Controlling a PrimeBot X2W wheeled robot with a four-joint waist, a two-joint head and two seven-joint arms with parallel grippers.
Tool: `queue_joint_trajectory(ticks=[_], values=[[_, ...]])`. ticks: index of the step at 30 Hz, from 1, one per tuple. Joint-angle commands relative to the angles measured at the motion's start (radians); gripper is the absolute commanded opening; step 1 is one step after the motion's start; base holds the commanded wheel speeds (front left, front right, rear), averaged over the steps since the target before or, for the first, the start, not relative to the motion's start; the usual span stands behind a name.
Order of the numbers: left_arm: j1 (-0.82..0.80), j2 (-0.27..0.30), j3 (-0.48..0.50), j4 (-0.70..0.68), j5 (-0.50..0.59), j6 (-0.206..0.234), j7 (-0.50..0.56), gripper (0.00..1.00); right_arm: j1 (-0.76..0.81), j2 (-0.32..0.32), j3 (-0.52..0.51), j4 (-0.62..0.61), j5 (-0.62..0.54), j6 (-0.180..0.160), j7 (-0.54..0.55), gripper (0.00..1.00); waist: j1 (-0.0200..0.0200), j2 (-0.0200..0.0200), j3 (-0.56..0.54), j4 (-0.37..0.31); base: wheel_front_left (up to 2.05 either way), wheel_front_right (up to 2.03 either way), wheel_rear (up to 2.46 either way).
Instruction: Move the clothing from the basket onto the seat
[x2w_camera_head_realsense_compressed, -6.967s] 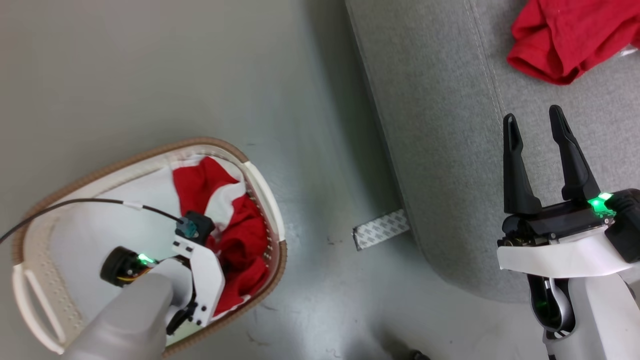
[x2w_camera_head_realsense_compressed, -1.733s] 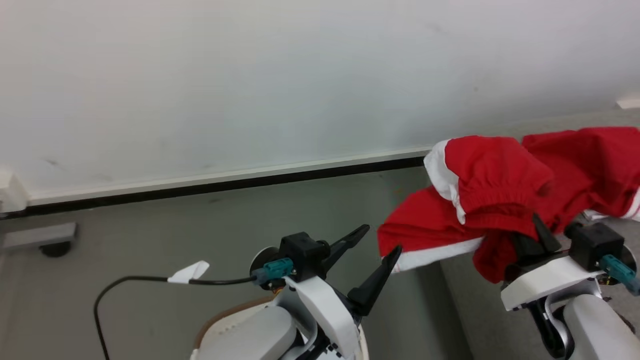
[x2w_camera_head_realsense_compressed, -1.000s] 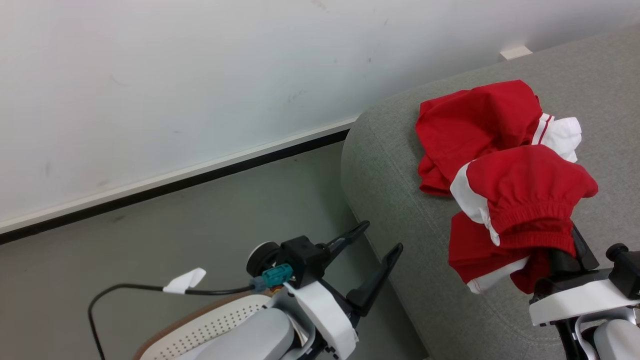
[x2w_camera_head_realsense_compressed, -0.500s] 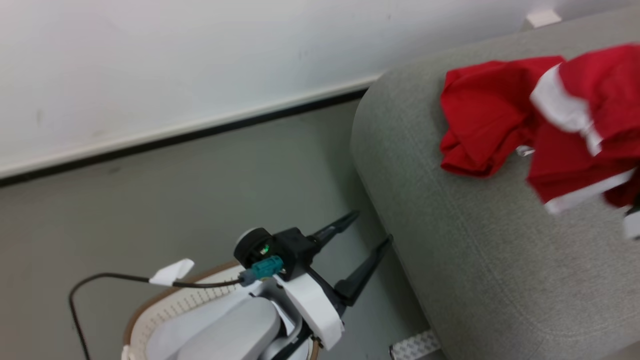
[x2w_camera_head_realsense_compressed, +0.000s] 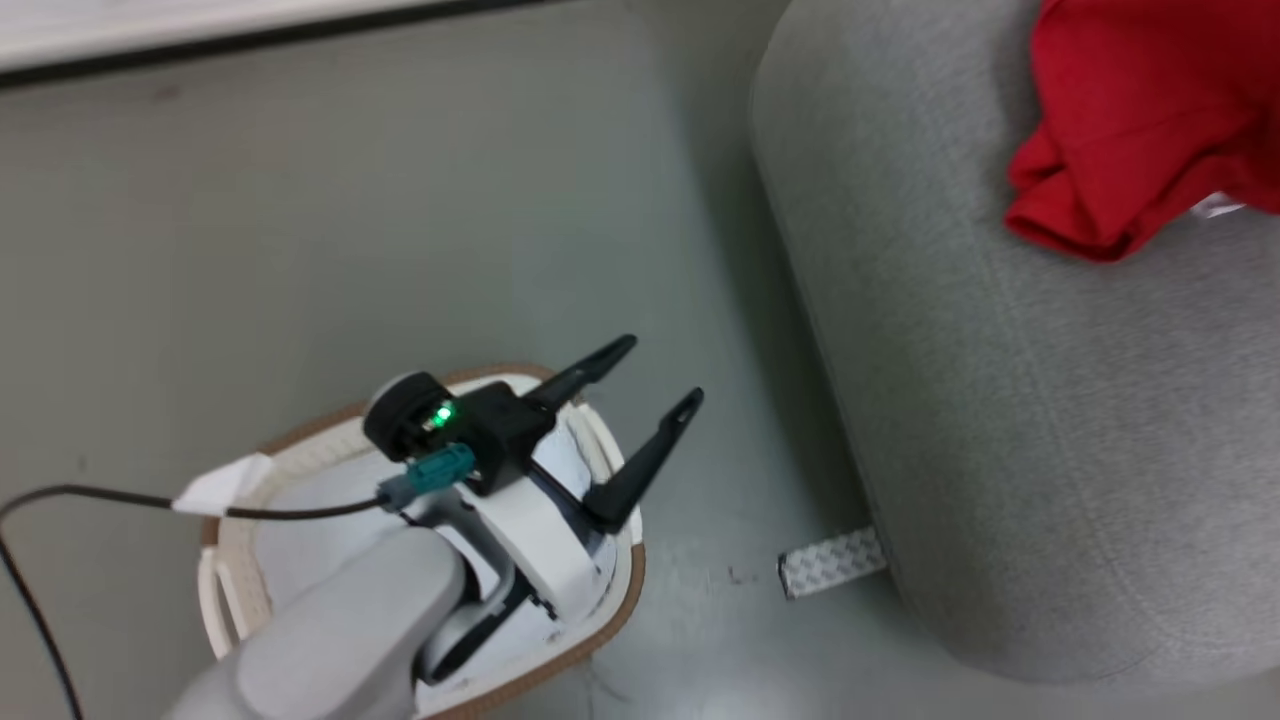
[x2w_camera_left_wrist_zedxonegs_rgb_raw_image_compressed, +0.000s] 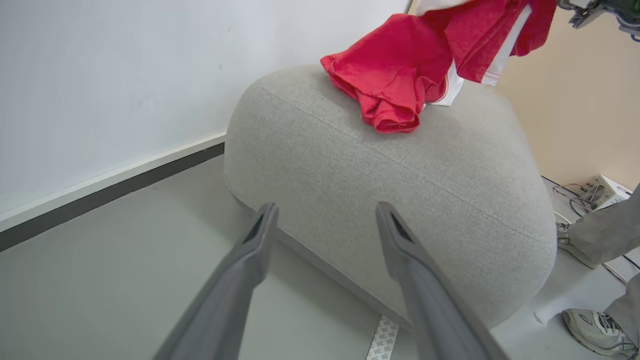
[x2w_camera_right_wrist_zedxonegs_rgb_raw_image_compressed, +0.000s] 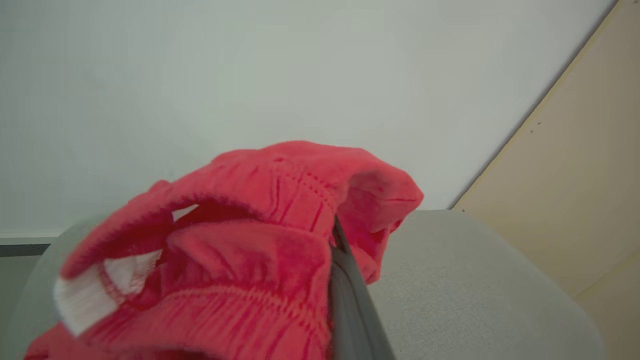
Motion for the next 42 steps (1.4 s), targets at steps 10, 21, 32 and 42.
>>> queue_joint_trajectory(ticks=[10, 21, 32, 42], values=[[-0.039, 0.062, 0.026, -0.063, 0.021, 0.016, 0.015, 1.0, -0.116, -0.017, 0.038, 0.282, -0.057, -0.002, 0.153, 0.13, -0.0002, 0.0, 0.154, 0.052, 0.0, 0.0, 0.0], [-0.025, 0.06, 0.027, -0.049, 0.005, 0.025, -0.004, 1.0, -0.139, -0.021, 0.114, 0.37, -0.047, -0.002, 0.188, 0.31, -0.0002, 0.0, 0.126, 0.057, 0.0, 0.0, 0.0], [0.055, 0.009, 0.033, 0.048, -0.044, 0.04, -0.052, 1.0, -0.051, -0.075, 0.314, 0.323, 0.018, -0.002, 0.252, 1.0, -0.0002, 0.0, -0.108, 0.061, 0.0, 0.0, 0.0], [0.173, -0.017, 0.138, 0.118, -0.096, 0.088, -0.079, 1.0, 0.048, -0.211, 0.474, 0.029, 0.164, -0.002, 0.28, 1.0, -0.0002, 0.0, -0.342, 0.112, 0.0, 0.0, 0.0]])
